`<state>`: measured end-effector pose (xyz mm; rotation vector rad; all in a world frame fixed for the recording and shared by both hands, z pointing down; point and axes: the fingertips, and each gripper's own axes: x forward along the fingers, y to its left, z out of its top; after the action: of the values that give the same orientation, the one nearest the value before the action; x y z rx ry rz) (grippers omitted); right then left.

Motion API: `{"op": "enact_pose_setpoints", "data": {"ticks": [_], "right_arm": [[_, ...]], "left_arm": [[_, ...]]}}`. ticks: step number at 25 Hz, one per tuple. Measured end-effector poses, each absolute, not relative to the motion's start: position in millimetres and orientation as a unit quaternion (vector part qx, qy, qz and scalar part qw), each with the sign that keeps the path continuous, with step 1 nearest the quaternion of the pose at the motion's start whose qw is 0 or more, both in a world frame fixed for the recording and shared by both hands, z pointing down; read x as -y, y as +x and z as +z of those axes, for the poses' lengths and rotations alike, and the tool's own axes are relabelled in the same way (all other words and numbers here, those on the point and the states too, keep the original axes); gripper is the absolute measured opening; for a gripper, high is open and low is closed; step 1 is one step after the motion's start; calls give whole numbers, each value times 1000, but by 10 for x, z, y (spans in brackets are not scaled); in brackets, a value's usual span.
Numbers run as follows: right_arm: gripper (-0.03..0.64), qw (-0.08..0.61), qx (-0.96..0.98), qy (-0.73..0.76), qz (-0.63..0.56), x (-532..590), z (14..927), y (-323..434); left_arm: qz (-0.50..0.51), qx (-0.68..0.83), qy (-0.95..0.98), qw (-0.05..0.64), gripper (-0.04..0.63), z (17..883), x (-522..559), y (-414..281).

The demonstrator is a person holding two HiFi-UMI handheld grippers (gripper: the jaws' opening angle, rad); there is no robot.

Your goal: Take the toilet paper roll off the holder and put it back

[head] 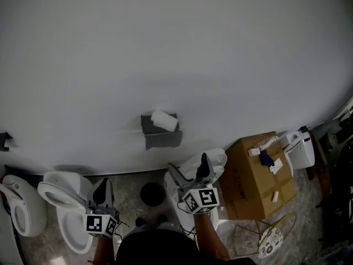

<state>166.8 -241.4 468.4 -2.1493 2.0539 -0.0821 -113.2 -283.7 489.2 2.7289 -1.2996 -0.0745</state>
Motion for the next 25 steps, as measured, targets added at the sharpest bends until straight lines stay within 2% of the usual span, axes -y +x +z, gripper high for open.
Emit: {"op": "enact_pose_setpoints", "data": {"ticks": [5,14,21,25], "right_arm": [[580,73,-691,-718,-33,2610,4768,1687],[580,60,-696,-714,-43,2932,4918,1779],[578,44,-700,-711,-53,3128,5121,1854],[578,33,-703,-709,-52,3227,5191,1866]], "left_arm": [[-47,439,897,35,3,4990,2967,-1256],[-52,451,890,34,3,4942,3055,-1247],[-42,442,893,67,3,4871,3016,-1153],[-60,450,890,35,3,4948,3061,-1226]]}}
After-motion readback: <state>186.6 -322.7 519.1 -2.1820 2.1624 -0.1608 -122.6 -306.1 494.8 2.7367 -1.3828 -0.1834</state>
